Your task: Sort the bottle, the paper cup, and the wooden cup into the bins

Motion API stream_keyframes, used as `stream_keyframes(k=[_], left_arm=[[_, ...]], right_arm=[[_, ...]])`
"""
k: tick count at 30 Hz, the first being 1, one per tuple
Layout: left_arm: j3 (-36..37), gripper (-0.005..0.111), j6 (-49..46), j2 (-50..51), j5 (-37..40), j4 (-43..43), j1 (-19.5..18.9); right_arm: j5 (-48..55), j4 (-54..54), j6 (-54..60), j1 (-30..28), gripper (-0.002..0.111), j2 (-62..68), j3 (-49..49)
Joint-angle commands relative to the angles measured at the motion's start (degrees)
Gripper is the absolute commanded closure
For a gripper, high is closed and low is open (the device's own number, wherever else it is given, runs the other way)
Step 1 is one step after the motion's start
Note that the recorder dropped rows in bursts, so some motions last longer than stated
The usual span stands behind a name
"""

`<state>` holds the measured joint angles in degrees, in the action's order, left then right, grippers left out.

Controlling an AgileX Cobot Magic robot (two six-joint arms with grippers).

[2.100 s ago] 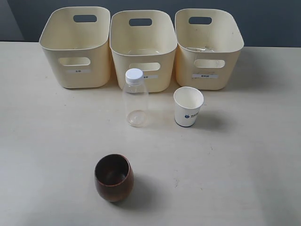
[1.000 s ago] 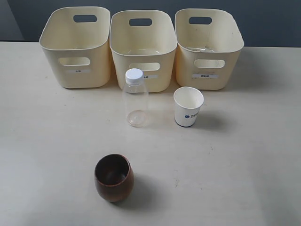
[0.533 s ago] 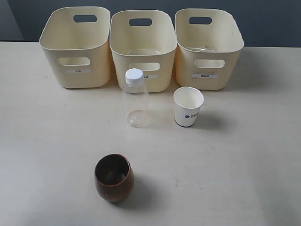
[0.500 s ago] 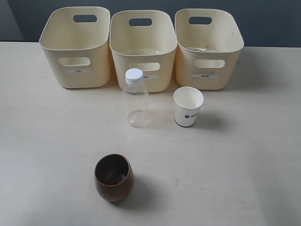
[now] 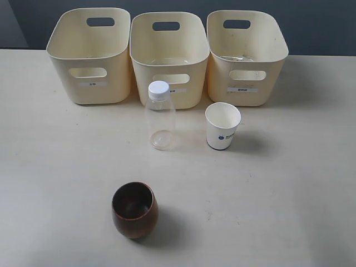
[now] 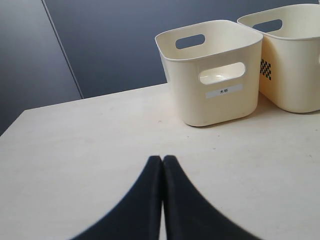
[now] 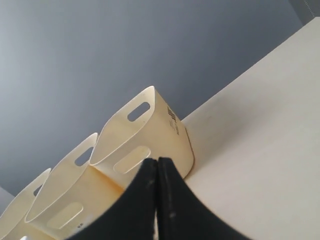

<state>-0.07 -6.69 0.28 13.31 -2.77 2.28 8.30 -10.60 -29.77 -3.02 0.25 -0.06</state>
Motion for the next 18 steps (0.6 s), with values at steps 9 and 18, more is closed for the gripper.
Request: stream_keyframes(k=[9, 18], left_arm=[[0.1, 0.107, 0.1, -0.3, 0.0, 0.2, 0.2], [0.1, 0.107, 0.1, -0.3, 0.0, 0.2, 0.2]], right_arm=[[0.1, -10.8, 22.3, 11.9, 0.109, 5.8, -18.3], [0.0, -10.9, 25.3, 16.1, 0.109, 32.4, -25.9]])
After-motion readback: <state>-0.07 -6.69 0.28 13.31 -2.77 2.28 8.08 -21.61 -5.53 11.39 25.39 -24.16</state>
